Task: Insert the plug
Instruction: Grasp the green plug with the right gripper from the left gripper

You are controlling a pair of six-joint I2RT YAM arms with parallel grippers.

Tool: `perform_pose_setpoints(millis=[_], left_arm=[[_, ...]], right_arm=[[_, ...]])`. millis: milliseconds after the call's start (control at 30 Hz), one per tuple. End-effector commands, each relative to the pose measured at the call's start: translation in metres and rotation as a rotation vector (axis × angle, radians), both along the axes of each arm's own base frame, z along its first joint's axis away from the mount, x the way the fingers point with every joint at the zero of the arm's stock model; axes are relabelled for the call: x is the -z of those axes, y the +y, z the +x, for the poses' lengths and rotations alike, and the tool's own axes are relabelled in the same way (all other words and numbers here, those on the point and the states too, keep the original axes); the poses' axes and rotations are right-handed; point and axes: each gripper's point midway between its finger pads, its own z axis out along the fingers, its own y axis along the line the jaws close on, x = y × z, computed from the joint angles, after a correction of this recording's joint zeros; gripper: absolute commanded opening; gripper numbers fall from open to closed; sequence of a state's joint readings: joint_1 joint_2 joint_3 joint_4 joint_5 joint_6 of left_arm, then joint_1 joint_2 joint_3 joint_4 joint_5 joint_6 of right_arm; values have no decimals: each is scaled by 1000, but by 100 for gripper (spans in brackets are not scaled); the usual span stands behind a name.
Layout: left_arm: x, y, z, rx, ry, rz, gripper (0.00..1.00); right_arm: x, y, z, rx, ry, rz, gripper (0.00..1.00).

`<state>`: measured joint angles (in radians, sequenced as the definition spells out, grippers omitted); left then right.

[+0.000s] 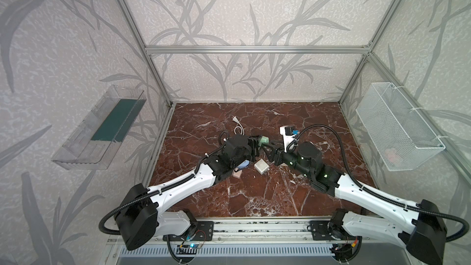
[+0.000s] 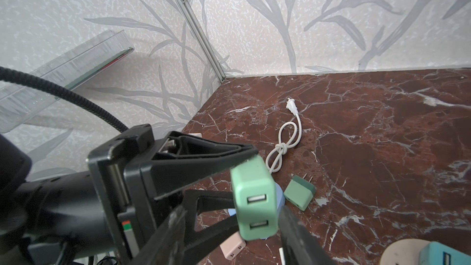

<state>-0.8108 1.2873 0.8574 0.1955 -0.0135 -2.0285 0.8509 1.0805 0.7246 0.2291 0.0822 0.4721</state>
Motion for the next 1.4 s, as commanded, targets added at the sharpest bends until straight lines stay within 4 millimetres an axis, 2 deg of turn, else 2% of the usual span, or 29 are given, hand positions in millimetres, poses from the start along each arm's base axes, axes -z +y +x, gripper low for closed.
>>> perform_pose_setpoints(millis=[0, 300, 567, 800, 867, 933, 1133, 1167, 1200, 1233, 1267, 1367], left_arm=[[-17, -7, -2, 18, -15, -82, 0], [-23, -12, -3, 43, -36, -111, 0], [-28, -19, -3, 69, -52, -139, 0], [-33, -26, -2, 91, -72, -166, 0], [-34, -28, -1, 99, -75, -173, 0], [-34, -33, 0, 112, -77, -177, 0], [-27, -38, 5, 123, -103, -151, 0], [-24, -37, 6, 119, -106, -141, 12], [-22, -35, 7, 110, -110, -130, 48], [-20, -32, 8, 102, -110, -112, 79], [-16, -28, 9, 94, -110, -88, 98], [-5, -9, 12, 70, -112, 16, 99]], right_arm=[[-13, -2, 6, 24, -38, -27, 58], [-11, -1, 17, 35, -76, -106, 54], [-14, 2, 24, 43, -87, -98, 43], [-24, 7, 25, 7, -111, -94, 27], [-26, 7, 24, 0, -114, -91, 17], [-27, 7, 23, -5, -115, -86, 0], [-32, 3, 19, -8, -119, -62, 0], [-33, 2, 18, -7, -114, -60, 0], [-34, 0, 19, -3, -110, -60, 0], [-35, -2, 19, 5, -104, -60, 0], [-35, -5, 20, 15, -98, -60, 0], [-36, -16, 23, 53, -61, -64, 0]])
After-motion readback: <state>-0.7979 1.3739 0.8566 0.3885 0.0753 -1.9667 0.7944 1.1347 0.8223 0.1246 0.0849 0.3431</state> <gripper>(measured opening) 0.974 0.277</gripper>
